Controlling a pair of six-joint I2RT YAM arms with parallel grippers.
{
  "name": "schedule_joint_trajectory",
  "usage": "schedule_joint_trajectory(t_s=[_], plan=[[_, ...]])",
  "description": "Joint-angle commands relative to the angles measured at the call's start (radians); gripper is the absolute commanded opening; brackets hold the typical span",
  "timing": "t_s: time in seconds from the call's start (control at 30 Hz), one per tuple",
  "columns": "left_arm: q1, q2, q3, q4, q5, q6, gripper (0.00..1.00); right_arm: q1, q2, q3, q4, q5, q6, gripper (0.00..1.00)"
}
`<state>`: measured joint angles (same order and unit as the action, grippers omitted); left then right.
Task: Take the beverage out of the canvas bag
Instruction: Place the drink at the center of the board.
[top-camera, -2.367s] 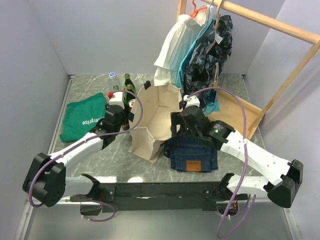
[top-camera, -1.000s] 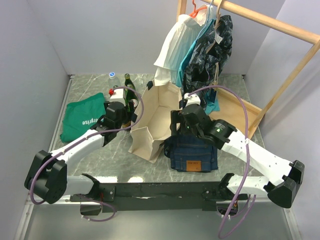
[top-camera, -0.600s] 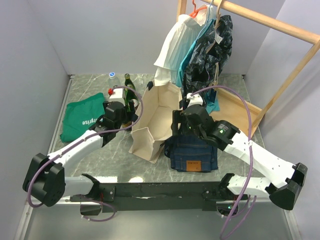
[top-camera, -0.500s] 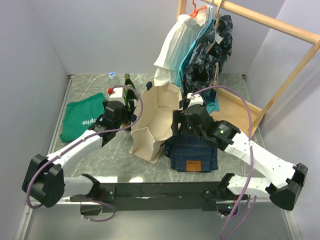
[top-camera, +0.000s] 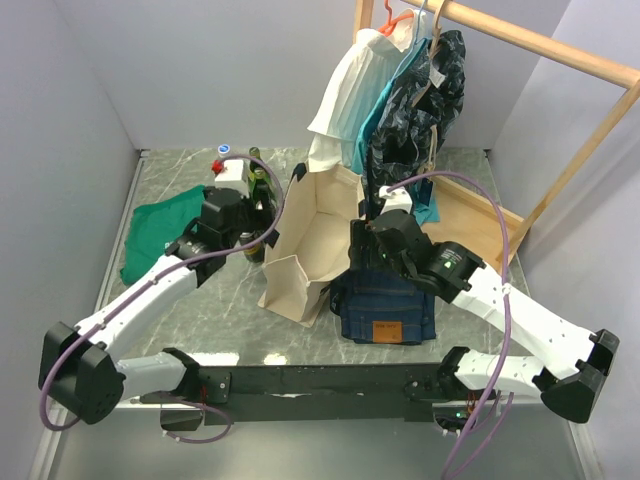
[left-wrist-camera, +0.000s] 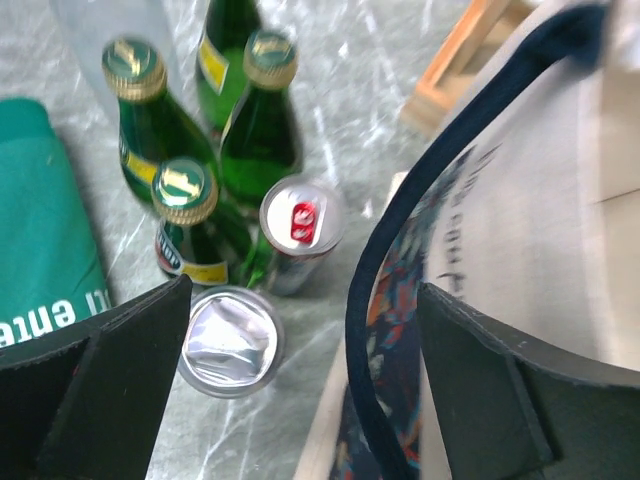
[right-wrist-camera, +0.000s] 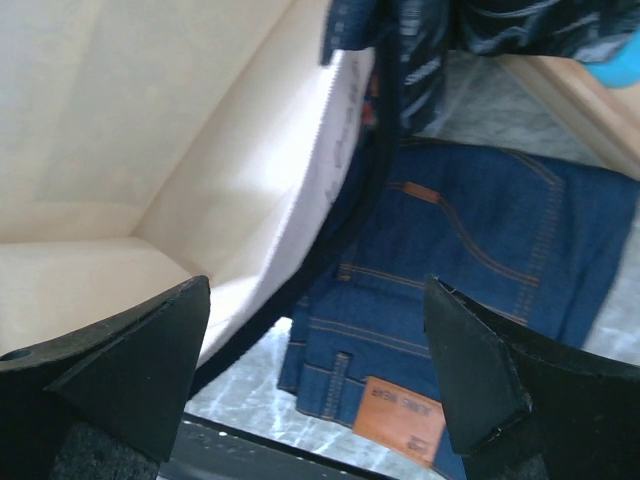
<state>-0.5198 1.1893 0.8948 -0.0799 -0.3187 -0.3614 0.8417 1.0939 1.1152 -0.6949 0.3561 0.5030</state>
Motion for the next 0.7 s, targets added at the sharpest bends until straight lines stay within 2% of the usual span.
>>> schedule_joint_trajectory(t_s=[0.0,0.33,0.47,0.5,0.67], plan=[[-0.006,-0.056,0.121,-0.069,0.061,0.007,0.96,0.002,-0.015,0.081,-0.049,0.08,-0.03,0.93],[-0.006,-0.102,0.259,-0.208,0.115,0.022,0.96,-0.001,-0.161,0.026,0.057,0.043,-0.067,0.95],[-0.006,-0.123,0.314,-0.241,0.159,0.016,0.96,0.002,-0.195,0.017,0.046,0.082,-0.075,0.96],[-0.006,-0.128,0.32,-0.242,0.173,0.018,0.96,0.002,-0.207,0.015,0.041,0.108,-0.073,0.99],[-0.006,-0.186,0.334,-0.215,0.248,0.025,0.96,0.002,-0.244,-0.021,0.018,0.19,-0.073,1.0]])
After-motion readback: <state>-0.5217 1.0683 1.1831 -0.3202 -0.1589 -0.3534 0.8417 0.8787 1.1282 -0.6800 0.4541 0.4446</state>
